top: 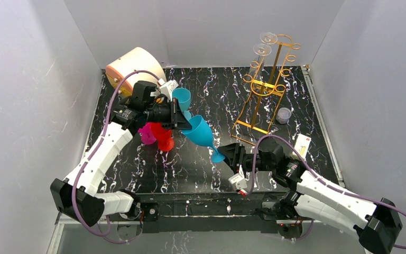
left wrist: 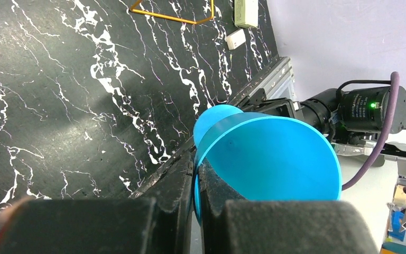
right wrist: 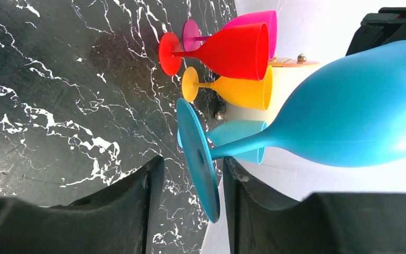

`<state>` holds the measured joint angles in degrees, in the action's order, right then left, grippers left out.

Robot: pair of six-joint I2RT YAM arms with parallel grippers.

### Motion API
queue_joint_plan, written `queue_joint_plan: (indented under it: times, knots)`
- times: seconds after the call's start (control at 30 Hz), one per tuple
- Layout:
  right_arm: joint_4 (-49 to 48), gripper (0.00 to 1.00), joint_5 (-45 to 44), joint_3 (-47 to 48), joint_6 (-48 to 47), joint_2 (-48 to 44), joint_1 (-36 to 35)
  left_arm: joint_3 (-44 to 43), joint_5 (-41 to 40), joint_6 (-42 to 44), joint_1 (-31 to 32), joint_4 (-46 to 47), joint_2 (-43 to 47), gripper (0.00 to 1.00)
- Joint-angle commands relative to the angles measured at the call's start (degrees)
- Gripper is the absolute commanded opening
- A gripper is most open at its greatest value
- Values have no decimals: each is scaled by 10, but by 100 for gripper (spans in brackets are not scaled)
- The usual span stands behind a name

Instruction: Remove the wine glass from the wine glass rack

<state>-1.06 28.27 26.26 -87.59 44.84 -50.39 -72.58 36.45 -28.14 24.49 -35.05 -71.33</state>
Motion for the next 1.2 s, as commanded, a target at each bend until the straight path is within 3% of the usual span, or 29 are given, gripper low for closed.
queue_joint_plan:
  times: [0.0,0.1,0.17,0.2,0.53,0.73,0.83,0.97,1.07,1.17]
  knots:
    - [9,58,23,13,-27,-21,-4,-30,-11,-2,2,-2,18,0]
    - [8,66,14,8,-8,-33,-4,-36,-29,2,2,-9,18,0]
    - [4,97,7,4,11,-44,-4,-41,-46,9,3,-16,17,0]
    - [0,98,4,2,23,-49,-3,-42,-53,12,4,-19,17,0]
    - [-24,99,-18,-21,141,-104,-4,-35,-141,35,18,-47,22,0]
    - [-35,99,-29,-26,278,-136,-4,-34,-197,37,27,-49,21,0]
    - [-55,99,-46,-25,393,-148,-3,-35,-229,40,34,-49,15,0]
    - [-99,99,-128,-21,619,-161,-4,-42,-278,43,50,-49,-3,0]
    - [-99,99,-243,-5,784,-161,-3,-50,-332,46,70,-49,-21,0]
    - [-31,99,-420,32,978,-147,-4,-52,-381,49,80,-48,-39,0]
